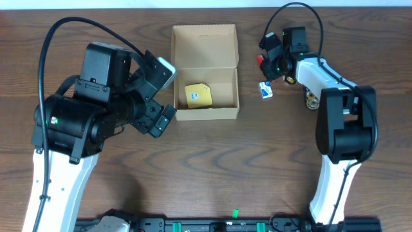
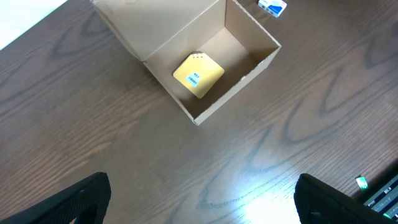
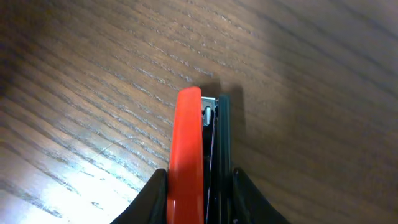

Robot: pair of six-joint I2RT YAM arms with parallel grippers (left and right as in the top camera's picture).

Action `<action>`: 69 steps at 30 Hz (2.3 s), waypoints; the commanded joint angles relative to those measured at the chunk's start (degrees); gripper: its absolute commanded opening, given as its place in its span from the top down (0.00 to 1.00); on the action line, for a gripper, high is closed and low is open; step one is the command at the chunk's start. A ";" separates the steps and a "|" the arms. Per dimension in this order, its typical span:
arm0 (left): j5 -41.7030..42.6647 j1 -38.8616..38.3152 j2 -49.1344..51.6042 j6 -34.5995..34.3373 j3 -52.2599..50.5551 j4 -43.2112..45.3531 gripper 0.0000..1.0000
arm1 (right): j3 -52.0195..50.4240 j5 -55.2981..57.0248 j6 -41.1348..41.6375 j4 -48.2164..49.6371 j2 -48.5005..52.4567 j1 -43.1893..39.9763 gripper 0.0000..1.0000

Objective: Pack container
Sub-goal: 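Lower right gripper and grasp the red stapler, then lift the red stapler and carry it left over the box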

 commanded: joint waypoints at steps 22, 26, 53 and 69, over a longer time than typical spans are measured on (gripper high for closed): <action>-0.33 0.04 0.11 0.37 0.94 -0.15 0.05 | 1.01 -1.11 21.09 -13.81 -31.50 6.51 0.99; -0.33 0.04 0.11 0.37 0.94 -0.15 0.05 | 1.01 2.03 25.22 -17.97 -35.06 10.86 0.99; -0.33 0.04 0.11 0.37 0.94 -0.15 0.05 | 0.98 8.76 40.17 -30.64 -35.60 21.00 0.99; -0.33 0.04 0.11 0.37 0.94 -0.15 0.05 | 0.92 10.49 43.60 -26.58 -30.51 22.01 0.99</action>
